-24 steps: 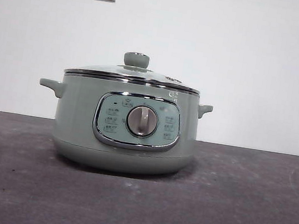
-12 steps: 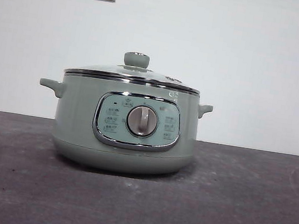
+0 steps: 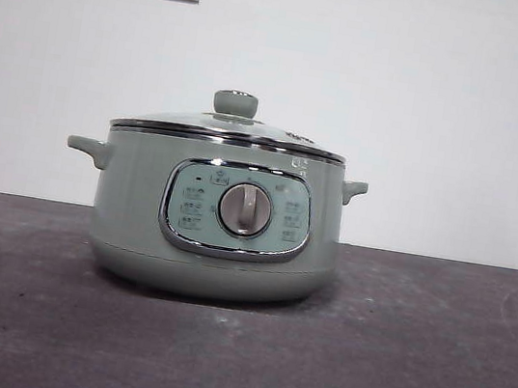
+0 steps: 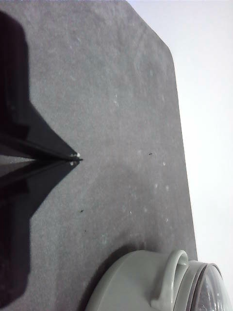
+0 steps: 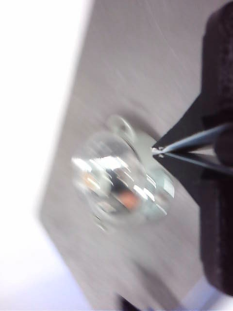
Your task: Pick up the egg,open the lid,put the egg in the pot,close the lid
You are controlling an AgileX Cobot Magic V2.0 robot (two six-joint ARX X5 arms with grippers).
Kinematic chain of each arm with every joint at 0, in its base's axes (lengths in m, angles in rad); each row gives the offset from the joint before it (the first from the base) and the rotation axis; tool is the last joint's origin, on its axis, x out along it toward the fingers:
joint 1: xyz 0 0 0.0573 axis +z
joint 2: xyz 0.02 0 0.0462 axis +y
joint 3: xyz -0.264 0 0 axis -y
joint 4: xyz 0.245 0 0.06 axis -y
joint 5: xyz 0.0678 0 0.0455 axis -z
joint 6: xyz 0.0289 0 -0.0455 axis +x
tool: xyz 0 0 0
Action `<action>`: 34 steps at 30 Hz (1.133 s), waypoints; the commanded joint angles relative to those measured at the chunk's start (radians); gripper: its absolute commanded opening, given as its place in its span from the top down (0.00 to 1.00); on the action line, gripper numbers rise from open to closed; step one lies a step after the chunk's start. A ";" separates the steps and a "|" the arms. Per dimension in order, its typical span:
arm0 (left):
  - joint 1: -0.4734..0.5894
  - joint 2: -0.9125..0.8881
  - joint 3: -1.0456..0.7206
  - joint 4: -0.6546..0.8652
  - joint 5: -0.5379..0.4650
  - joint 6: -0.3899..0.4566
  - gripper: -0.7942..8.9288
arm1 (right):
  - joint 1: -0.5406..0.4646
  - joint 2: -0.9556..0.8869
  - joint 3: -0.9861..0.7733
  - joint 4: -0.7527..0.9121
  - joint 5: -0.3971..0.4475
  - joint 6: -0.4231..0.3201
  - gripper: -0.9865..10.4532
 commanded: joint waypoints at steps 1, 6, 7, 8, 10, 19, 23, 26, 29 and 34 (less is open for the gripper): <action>0.003 -0.003 -0.015 0.004 0.006 -0.011 0.92 | -0.110 -0.099 -0.136 0.089 -0.008 -0.084 0.91; 0.003 -0.003 -0.015 0.004 0.006 -0.011 0.92 | -0.222 -0.333 -0.540 0.440 -0.013 -0.071 0.91; 0.003 -0.003 -0.015 0.004 0.006 -0.011 0.92 | -0.233 -0.364 -0.611 0.496 -0.013 -0.047 0.91; 0.003 -0.003 -0.015 0.004 0.006 -0.011 0.92 | -0.242 -0.389 -0.671 0.542 -0.012 -0.029 0.91; 0.003 -0.003 -0.015 0.004 0.006 -0.011 0.92 | -0.259 -0.439 -0.806 0.646 -0.012 0.008 0.91; 0.003 -0.003 -0.015 0.004 0.006 -0.011 0.92 | -0.272 -0.592 -1.260 0.990 -0.010 0.076 0.91; 0.003 -0.003 -0.015 0.004 0.006 -0.011 0.92 | -0.272 -0.633 -1.380 1.068 -0.010 0.083 0.91; 0.003 -0.003 -0.015 0.004 0.006 -0.011 0.92 | -0.272 -0.663 -1.437 1.072 -0.010 0.083 0.91; 0.003 -0.003 -0.015 0.004 0.006 -0.011 0.92 | -0.272 -0.691 -1.483 1.073 -0.007 0.082 0.91; 0.003 -0.003 -0.015 0.004 0.006 -0.011 0.92 | -0.272 -0.730 -1.551 1.074 -0.008 0.092 0.91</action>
